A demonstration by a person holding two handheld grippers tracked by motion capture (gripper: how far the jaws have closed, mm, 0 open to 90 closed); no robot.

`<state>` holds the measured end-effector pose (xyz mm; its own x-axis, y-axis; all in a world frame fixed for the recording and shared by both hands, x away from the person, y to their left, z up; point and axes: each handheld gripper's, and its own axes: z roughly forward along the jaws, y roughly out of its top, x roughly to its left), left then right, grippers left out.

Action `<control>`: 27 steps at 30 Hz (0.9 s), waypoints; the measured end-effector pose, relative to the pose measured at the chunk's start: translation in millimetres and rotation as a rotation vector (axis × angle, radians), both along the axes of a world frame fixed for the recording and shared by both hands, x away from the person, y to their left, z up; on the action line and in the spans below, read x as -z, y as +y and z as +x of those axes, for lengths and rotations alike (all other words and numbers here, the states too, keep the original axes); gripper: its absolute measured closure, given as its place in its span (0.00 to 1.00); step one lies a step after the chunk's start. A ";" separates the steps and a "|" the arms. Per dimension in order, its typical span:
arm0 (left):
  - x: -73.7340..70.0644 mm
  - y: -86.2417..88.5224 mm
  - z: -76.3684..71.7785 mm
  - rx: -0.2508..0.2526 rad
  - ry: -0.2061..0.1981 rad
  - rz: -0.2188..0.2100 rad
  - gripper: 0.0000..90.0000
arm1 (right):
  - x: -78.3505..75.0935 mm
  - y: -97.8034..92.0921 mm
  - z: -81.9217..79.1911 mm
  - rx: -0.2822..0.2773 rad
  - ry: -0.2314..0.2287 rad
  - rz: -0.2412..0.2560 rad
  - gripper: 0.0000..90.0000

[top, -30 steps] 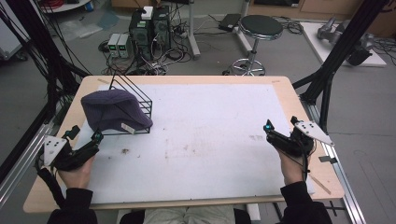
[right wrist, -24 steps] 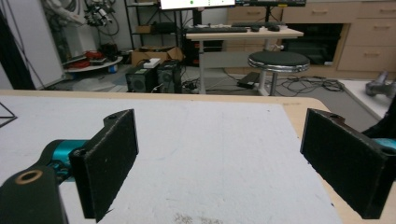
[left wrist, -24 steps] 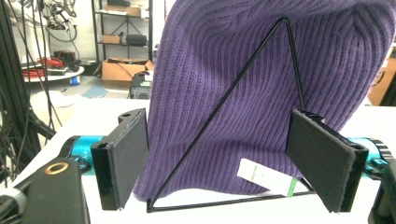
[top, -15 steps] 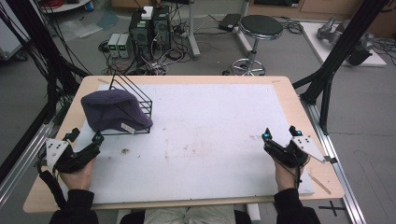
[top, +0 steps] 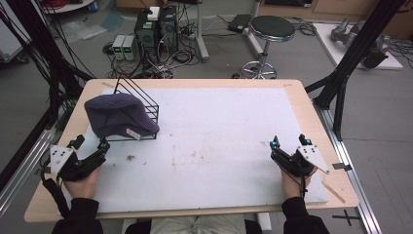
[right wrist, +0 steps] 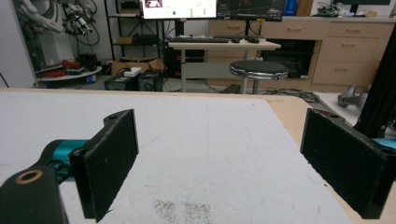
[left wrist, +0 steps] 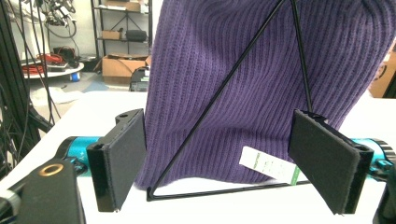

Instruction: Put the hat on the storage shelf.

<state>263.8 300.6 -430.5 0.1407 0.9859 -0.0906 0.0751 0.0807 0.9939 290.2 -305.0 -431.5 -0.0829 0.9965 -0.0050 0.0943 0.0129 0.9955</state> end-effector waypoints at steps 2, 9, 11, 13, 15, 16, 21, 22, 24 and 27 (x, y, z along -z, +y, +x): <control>1.6 0.8 0.2 -0.001 0.008 -0.003 0.22 | -0.4 -0.4 -1.3 -0.002 -0.003 0.006 0.12; 2.1 0.5 -0.5 0.008 0.008 -0.002 0.22 | 1.1 -4.8 -2.0 0.015 0.016 0.031 0.12; 2.8 -0.6 -0.1 0.017 0.011 0.000 0.22 | 1.3 -4.5 -1.9 0.013 0.020 0.028 0.12; 3.4 -2.3 0.4 0.026 0.015 0.008 0.22 | 1.4 -3.6 -2.0 0.005 0.020 0.023 0.12; 3.8 -3.9 0.3 0.034 0.018 0.015 0.22 | 1.5 -2.5 -2.3 0.001 0.024 0.022 0.12; 3.9 -4.2 0.2 0.036 0.019 0.016 0.23 | 1.4 -2.3 -2.4 0.000 0.024 0.022 0.12; 4.8 -4.4 0.1 0.039 0.023 0.018 0.23 | 1.4 -2.5 -2.6 0.001 0.026 0.026 0.12; 4.9 -4.2 0.2 0.039 0.023 0.018 0.23 | 1.5 -3.2 -2.0 0.001 0.022 0.019 0.12; 5.1 -4.2 0.4 0.037 0.022 0.015 0.23 | 1.8 -3.4 -1.9 -0.003 0.025 0.024 0.12; 5.1 -4.1 0.4 0.037 0.024 0.017 0.23 | 2.4 -3.5 -1.8 -0.007 0.029 0.027 0.12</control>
<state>264.2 296.5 -435.6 0.1750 0.9815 -0.0775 0.1019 0.0603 0.9930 288.5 -308.5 -433.9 -0.0899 0.9957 0.0244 0.1236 -0.0131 0.9922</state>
